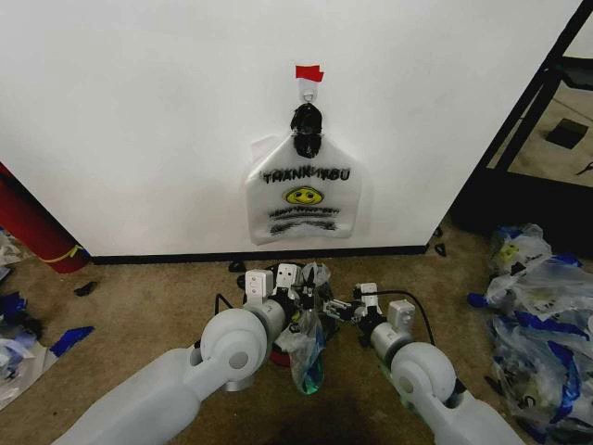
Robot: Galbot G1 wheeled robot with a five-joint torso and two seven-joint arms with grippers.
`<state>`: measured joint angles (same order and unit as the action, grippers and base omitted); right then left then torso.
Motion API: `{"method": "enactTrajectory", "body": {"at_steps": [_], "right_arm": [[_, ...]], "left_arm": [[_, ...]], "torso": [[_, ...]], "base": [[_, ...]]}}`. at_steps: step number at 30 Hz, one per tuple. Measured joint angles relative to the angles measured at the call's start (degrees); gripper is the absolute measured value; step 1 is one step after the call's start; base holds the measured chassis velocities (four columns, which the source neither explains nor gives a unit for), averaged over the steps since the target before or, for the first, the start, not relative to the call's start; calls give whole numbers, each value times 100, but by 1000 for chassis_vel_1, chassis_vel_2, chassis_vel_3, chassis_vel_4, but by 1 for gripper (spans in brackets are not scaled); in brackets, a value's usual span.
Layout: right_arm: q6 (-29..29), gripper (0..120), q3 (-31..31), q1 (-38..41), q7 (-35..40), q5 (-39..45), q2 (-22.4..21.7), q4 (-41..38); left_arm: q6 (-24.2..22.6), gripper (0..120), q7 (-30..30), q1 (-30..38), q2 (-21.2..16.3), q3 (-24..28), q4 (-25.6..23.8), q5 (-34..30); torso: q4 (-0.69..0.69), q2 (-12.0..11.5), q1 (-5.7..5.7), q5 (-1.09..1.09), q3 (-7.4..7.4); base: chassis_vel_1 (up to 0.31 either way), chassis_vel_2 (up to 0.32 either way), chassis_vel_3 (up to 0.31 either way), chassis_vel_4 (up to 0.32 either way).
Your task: Pick up the garbage bag from the wall and place it over the trash bin.
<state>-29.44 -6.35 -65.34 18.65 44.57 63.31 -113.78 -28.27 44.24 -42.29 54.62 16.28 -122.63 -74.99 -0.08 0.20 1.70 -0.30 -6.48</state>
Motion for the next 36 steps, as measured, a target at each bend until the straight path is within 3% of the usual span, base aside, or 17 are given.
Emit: {"method": "enactTrajectory", "body": {"at_steps": [3,17,19,28,36], "right_arm": [[-142,95,45,119,160,239,0,9],[-876,40,355,506,834,1157,126,86],[-889,37,358,507,846,1173,126,87],[-902,3,342,484,937,1219,141,85],[-632,1,148,273,805,1127,243,69]], "left_arm": [[0,0,-2,-33,-18,-26,-16,-2],[-2,0,-32,-154,-97,-164,-57,-4],[-3,0,-32,-156,-99,-166,-59,-5],[-12,0,-36,-229,-151,-228,-118,-12],[-17,0,-39,-401,-286,-473,-254,-37]], "torso": [[0,0,0,1,0],[0,0,0,1,0],[0,0,0,1,0],[0,0,0,1,0],[0,0,0,0,0]], "base": [[0,0,0,0],[0,0,0,0],[0,0,0,0],[0,0,0,0],[0,0,0,0]]}}
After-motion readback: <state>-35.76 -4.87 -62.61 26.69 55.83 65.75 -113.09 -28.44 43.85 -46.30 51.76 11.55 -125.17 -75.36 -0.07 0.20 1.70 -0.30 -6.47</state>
